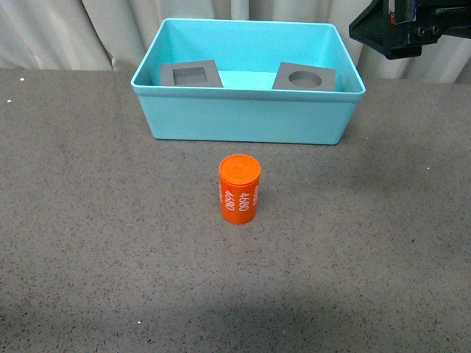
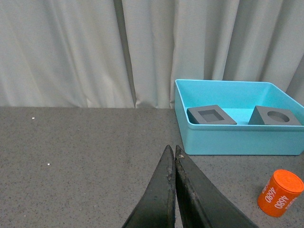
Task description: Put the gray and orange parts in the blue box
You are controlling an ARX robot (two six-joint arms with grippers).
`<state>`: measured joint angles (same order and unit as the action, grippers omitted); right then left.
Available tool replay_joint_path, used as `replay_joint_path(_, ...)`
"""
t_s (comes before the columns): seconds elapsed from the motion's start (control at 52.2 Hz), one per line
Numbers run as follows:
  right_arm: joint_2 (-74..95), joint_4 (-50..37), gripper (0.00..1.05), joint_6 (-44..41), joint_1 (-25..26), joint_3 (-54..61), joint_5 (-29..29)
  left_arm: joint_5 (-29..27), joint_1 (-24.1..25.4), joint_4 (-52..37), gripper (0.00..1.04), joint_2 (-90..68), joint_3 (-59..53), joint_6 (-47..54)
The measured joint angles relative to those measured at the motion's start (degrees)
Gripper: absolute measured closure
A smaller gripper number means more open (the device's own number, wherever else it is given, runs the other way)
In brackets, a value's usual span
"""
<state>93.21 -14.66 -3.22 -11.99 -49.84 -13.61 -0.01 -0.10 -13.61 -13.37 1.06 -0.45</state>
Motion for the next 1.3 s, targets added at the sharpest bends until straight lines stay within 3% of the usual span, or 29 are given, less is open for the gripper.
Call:
replay_joint_path(0.192, 0.0, 0.0, 0.1, 0.0, 0.0, 0.0, 0.0, 0.0, 0.0, 3.3, 1.01, 3.3, 0.0, 0.0)
replay_joint_path(0.287, 0.0, 0.0, 0.1, 0.0, 0.0, 0.0, 0.0, 0.0, 0.0, 12.9, 1.01, 11.3, 0.0, 0.0)
replay_joint_path(0.421, 0.0, 0.0, 0.1, 0.0, 0.0, 0.0, 0.0, 0.0, 0.0, 13.5, 1.01, 13.0, 0.0, 0.0)
replay_joint_path(0.785, 0.0, -0.1, 0.1, -0.2, 0.0, 0.0, 0.3, 0.0, 0.0, 13.5, 0.33, 13.1, 0.0, 0.0)
replay_joint_path(0.805, 0.0, -0.8, 0.1, -0.5, -0.2, 0.2, 1.2, 0.0, 0.0, 13.5, 0.32, 13.1, 0.0, 0.0)
replay_joint_path(0.862, 1.0, -12.2, 0.1, -4.0, -1.5, 2.8, 11.2, 0.0, 0.0, 13.5, 0.19, 13.1, 0.0, 0.0)
replay_joint_path(0.9, 1.9, -14.6, 0.1, -5.1, -1.9, 2.5, 12.7, 0.0, 0.0, 13.5, 0.12, 13.1, 0.0, 0.0)
replay_joint_path(0.939, 2.8, -12.7, 0.1, -5.6, -2.3, 0.9, 11.3, 0.0, 0.0, 13.5, 0.05, 13.1, 0.0, 0.2)
replay_joint_path(1.149, 9.7, 13.7, 0.1, -9.4, -6.6, -12.2, -2.7, 0.0, 0.0, 13.5, 0.07, 13.1, 0.0, 0.2)
replay_joint_path(1.303, 13.0, 26.0, 0.1, -15.8, -9.1, -17.5, -6.0, 0.0, 0.0, 13.6, 0.07, 13.1, 0.0, 0.2)
